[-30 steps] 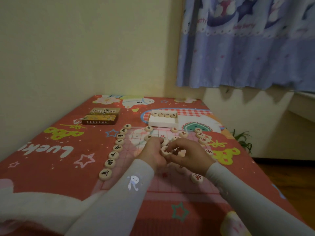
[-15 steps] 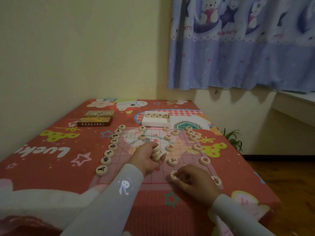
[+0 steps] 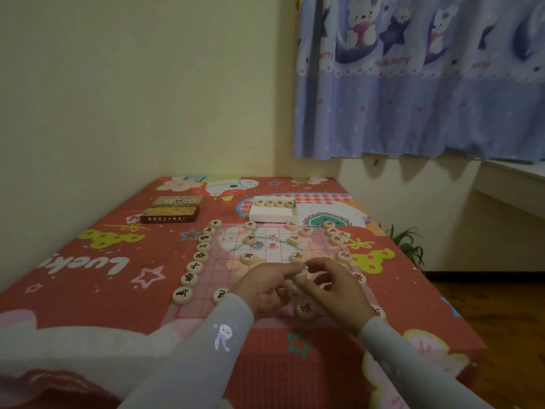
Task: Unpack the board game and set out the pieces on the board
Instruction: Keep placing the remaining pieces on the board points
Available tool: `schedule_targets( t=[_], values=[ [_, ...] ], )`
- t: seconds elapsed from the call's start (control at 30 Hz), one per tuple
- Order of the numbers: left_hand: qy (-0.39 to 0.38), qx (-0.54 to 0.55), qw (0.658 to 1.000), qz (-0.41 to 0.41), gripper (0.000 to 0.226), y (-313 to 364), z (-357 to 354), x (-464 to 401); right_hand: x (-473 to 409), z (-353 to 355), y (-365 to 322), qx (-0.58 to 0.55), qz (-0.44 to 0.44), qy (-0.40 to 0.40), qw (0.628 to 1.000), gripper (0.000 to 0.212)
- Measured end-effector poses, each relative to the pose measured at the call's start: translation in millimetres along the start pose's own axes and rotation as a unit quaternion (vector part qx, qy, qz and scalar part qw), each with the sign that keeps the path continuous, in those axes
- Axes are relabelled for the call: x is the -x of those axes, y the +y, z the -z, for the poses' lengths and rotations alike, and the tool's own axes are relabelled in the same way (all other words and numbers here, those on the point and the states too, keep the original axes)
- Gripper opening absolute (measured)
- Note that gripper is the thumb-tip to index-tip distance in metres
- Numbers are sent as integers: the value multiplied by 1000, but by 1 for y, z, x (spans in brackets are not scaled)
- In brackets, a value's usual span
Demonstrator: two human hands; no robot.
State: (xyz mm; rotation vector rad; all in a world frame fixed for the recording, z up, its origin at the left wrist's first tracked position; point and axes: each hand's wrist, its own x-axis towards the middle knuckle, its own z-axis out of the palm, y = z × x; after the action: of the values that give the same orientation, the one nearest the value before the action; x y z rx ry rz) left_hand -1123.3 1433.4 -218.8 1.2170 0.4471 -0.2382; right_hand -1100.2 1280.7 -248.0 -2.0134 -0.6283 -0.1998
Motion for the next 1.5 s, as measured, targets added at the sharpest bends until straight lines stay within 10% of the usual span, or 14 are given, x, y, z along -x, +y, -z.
schedule_targets(
  t=[0.5, 1.03, 1.5],
  values=[
    [-73, 86, 994, 7, 25, 15, 6, 6, -17, -6, 0, -11, -7, 17, 1000, 39],
    [63, 126, 985, -104, 20, 23, 39, -14, -29, -12, 9, -13, -7, 28, 999, 19],
    [150, 190, 955, -170, 28, 60, 132, -12, -61, -98, -20, -11, 19, -114, 993, 15]
  ],
)
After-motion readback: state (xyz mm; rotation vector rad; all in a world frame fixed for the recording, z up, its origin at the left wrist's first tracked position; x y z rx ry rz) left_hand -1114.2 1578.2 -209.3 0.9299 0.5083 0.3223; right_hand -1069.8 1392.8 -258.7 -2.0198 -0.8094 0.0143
